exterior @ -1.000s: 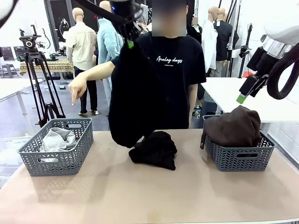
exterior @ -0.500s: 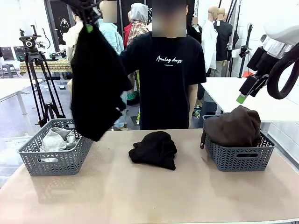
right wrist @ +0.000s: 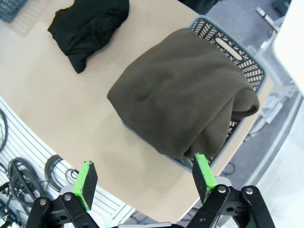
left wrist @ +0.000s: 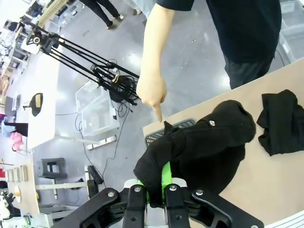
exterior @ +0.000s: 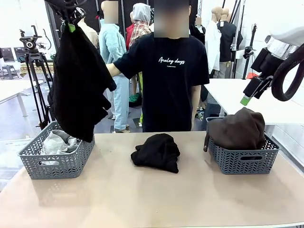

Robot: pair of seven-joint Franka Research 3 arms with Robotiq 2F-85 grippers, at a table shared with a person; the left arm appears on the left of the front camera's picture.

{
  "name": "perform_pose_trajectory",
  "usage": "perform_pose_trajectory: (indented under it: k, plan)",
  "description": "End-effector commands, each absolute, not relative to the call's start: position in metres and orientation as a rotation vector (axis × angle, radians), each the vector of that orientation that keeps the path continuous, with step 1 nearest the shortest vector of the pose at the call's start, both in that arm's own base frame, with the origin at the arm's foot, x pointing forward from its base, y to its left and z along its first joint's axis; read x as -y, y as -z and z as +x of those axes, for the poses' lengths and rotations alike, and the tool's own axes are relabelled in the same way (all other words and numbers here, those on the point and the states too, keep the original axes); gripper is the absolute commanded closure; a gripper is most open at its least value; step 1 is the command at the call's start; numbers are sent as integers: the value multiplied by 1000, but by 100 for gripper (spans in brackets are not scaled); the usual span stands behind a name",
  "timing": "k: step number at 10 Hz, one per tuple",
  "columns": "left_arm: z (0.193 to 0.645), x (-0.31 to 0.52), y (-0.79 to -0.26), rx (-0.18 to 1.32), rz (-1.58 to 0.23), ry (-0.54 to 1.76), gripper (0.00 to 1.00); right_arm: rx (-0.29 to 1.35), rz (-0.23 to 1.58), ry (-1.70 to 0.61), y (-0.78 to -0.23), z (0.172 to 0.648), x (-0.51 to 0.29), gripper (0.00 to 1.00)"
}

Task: Sort the tops and bottoms.
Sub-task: Sort the clothes according to human instructions.

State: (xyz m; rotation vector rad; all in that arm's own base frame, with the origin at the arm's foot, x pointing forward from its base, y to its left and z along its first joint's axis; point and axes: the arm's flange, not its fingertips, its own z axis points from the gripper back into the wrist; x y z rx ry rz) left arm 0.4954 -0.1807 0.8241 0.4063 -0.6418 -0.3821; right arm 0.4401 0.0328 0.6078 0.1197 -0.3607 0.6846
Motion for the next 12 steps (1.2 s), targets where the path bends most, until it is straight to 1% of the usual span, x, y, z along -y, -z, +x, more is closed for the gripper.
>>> perform_pose_trajectory:
  k: [1, 3, 4, 6, 9, 12]
  plan:
    - [496, 183, -825, 642, 407, 400, 100, 352, 106, -680, -607, 439, -33, 0]
    - [497, 184, -821, 636, 406, 388, 100, 352, 106, -680, -607, 439, -33, 0]
    - [492, 151, -827, 620, 485, 297, 100, 352, 106, -680, -607, 439, -33, 0]
    - [475, 95, -840, 602, 536, 214, 100, 352, 106, -680, -607, 439, -33, 0]
    - [495, 77, -818, 612, 437, 238, 100, 352, 106, -680, -607, 439, -33, 0]
    - [508, 66, -781, 560, 377, 184, 100, 352, 106, -680, -607, 439, -33, 0]
